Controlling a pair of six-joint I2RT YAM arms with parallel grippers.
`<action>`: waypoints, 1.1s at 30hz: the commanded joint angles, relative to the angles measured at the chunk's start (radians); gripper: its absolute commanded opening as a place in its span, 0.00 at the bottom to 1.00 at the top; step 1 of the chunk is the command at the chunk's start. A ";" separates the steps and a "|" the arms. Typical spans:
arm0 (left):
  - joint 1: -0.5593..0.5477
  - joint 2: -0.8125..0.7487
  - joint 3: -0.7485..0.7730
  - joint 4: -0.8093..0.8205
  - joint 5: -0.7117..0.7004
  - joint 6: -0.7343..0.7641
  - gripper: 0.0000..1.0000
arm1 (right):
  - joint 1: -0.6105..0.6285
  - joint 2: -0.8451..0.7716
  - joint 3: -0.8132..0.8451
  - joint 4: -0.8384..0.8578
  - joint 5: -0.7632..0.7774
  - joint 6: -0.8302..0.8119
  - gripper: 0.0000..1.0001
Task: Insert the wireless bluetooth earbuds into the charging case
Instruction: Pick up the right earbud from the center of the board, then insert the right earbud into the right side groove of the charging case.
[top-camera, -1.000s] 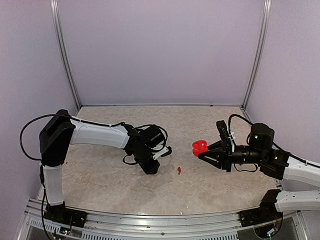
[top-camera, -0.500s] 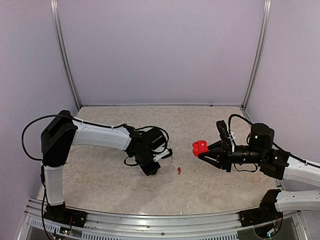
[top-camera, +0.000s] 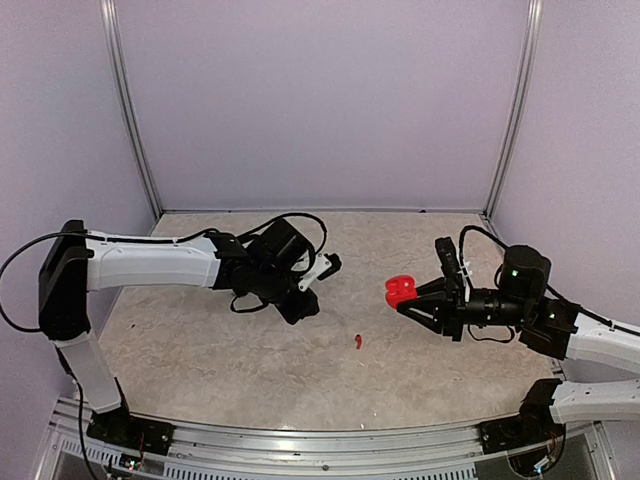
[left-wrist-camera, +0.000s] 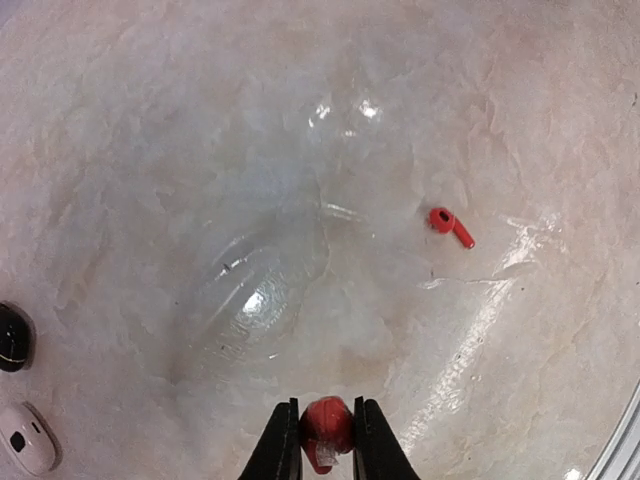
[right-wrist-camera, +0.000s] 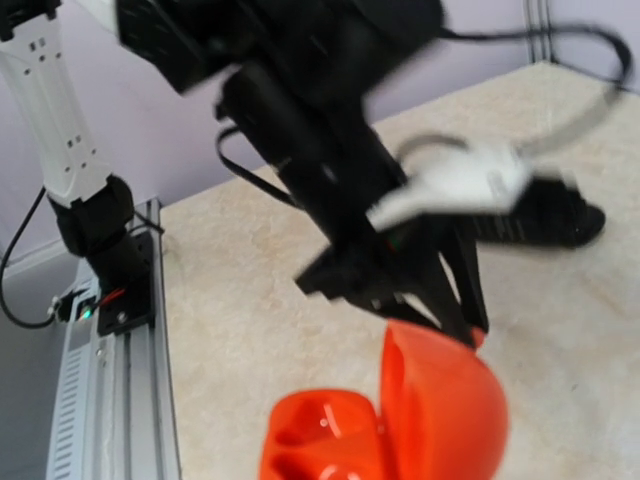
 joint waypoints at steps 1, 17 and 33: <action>-0.001 -0.159 -0.049 0.187 0.033 -0.023 0.13 | -0.009 0.007 -0.001 0.114 0.034 -0.022 0.00; -0.226 -0.465 -0.183 0.783 -0.028 0.074 0.14 | 0.003 0.136 -0.064 0.641 0.063 -0.188 0.00; -0.277 -0.347 -0.176 0.989 0.116 0.082 0.13 | 0.077 0.221 -0.057 0.798 0.084 -0.286 0.00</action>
